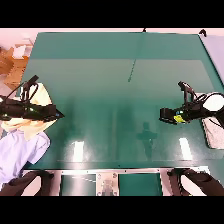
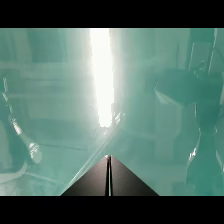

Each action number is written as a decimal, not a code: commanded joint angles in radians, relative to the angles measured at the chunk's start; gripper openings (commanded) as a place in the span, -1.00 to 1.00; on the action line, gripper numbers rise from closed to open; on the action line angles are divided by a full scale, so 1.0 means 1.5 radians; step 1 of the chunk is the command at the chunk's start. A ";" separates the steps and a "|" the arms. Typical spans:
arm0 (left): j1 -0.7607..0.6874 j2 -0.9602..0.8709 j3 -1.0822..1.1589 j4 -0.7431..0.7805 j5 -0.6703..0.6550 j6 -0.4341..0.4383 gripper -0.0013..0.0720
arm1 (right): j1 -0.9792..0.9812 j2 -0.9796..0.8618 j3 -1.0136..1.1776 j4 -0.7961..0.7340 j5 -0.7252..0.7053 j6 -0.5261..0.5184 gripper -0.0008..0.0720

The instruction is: Fold the shirts.

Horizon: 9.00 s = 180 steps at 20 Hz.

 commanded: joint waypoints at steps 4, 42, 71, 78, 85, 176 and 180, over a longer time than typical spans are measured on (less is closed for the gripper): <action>0.000 0.000 0.000 0.000 0.000 0.000 -0.90 | 0.001 0.001 -0.001 0.000 0.000 0.000 -0.93; 0.191 -0.270 0.070 0.397 0.387 -0.072 -0.90 | 0.001 -0.003 -0.001 0.000 -0.074 0.000 0.04; -0.323 -0.462 0.607 0.016 0.108 -0.138 0.98 | -0.157 -0.007 0.182 0.013 0.035 0.001 0.21; -0.300 -0.432 0.459 0.053 -0.114 -0.154 0.98 | -0.173 -0.124 0.046 0.151 -0.027 -0.060 0.10; -0.479 -0.432 0.173 -0.044 0.194 -0.169 0.98 | -0.143 -0.365 0.026 0.323 -0.095 -0.223 0.09; -0.076 -0.320 -0.172 -0.435 0.598 0.084 -0.27 | -0.343 -0.297 0.062 0.359 -0.070 -0.344 -0.01; -0.046 -0.308 -0.129 -0.418 0.478 0.125 -0.89 | -0.343 -0.296 0.063 0.359 -0.044 -0.344 -0.01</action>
